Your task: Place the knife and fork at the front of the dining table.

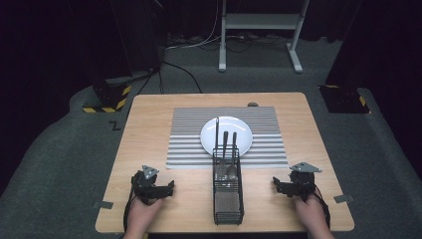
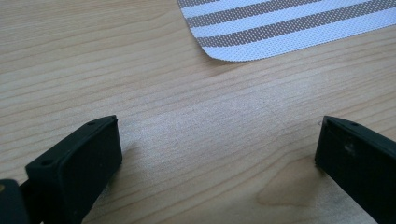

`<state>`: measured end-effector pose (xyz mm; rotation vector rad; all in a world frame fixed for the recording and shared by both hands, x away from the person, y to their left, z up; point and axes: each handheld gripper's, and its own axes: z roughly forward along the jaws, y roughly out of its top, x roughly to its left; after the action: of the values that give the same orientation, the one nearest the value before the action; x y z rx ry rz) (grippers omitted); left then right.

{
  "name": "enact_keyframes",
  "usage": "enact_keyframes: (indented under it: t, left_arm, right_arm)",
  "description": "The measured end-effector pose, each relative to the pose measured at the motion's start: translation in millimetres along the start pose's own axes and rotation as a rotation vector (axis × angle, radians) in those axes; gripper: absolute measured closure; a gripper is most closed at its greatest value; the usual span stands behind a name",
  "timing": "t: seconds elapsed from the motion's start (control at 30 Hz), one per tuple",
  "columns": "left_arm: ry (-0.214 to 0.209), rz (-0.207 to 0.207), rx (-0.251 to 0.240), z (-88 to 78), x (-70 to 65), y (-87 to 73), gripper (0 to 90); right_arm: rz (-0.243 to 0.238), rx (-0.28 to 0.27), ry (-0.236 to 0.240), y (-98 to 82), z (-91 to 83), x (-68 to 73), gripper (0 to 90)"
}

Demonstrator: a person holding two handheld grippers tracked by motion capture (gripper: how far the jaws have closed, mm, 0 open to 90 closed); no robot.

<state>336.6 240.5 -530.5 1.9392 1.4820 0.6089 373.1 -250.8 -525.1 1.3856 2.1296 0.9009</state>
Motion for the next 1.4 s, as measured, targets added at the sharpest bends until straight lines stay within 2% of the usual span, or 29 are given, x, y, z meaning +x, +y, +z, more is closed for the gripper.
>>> enact_keyframes:
  t: [0.87, 1.1, 1.2, 1.27, 1.3, 1.4]
  left_arm:
    - [-0.003, 0.001, 0.0, -0.5, -0.6, -0.6, 0.6]
    - [-0.009, 0.018, -0.001, -1.3, -0.8, -0.8, 0.6]
    - [-0.004, 0.037, -0.023, -3.5, -2.4, -0.5, 0.5]
    - [-0.012, 0.05, -0.038, -6.3, -3.3, -0.5, 0.5]
    - [-0.032, 0.036, -0.045, -7.8, -3.7, -0.9, 0.5]
    - [-0.066, 0.036, -0.075, -14.3, -4.7, -1.1, 0.5]
  right_arm:
    - [0.004, 0.001, 0.003, 0.3, 0.4, 0.1, 9.1]
    - [0.003, 0.0, 0.003, 0.3, 0.4, 0.1, 9.1]
    - [0.003, 0.0, 0.003, 0.3, 0.4, 0.1, 9.1]
    - [0.002, 0.0, 0.003, 0.5, 0.6, 0.0, 9.1]
    - [0.003, 0.002, 0.001, 0.5, 0.5, 0.1, 9.1]
    - [0.003, 0.002, 0.002, 0.5, 0.5, 0.1, 9.1]
